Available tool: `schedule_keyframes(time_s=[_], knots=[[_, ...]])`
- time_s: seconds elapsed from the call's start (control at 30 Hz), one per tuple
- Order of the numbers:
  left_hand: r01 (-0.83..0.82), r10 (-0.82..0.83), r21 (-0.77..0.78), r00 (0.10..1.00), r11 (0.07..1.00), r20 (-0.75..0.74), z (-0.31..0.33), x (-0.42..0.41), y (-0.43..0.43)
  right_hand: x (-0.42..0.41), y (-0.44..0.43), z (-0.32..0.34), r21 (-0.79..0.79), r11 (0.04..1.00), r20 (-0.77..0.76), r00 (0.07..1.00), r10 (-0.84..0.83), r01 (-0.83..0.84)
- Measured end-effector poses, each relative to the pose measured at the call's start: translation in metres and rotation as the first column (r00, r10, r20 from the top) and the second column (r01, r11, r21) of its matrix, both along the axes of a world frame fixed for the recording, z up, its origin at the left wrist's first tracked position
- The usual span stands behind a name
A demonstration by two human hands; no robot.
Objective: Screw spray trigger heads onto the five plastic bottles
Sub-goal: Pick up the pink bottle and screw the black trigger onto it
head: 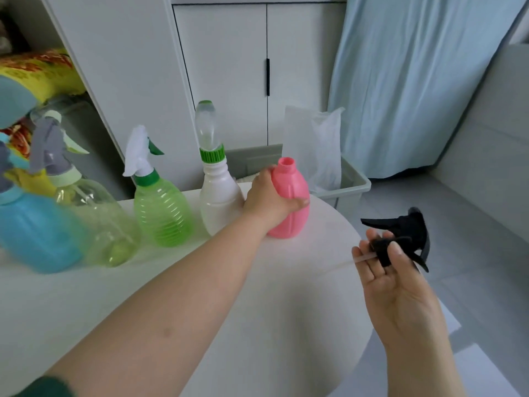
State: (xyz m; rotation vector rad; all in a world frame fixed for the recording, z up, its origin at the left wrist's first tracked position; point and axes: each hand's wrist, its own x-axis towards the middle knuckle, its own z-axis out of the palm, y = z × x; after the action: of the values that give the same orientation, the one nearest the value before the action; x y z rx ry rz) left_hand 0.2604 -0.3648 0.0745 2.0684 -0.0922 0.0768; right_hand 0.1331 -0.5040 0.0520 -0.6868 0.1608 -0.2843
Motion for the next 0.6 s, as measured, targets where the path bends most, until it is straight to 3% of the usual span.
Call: schedule_keyframes(time_s=[0.2,0.6], knots=[[0.020,-0.020,0.007,0.996,1.000,0.084,-0.005,-0.019,0.009,-0.004,-0.003,0.007,-0.089,0.996,0.065,0.998,-0.021,0.027],[0.092,-0.092,0.009,0.982,0.996,0.165,-0.006,-0.097,0.076,-0.022,0.010,0.032,-0.057,0.987,0.133,0.981,-0.142,0.151]])
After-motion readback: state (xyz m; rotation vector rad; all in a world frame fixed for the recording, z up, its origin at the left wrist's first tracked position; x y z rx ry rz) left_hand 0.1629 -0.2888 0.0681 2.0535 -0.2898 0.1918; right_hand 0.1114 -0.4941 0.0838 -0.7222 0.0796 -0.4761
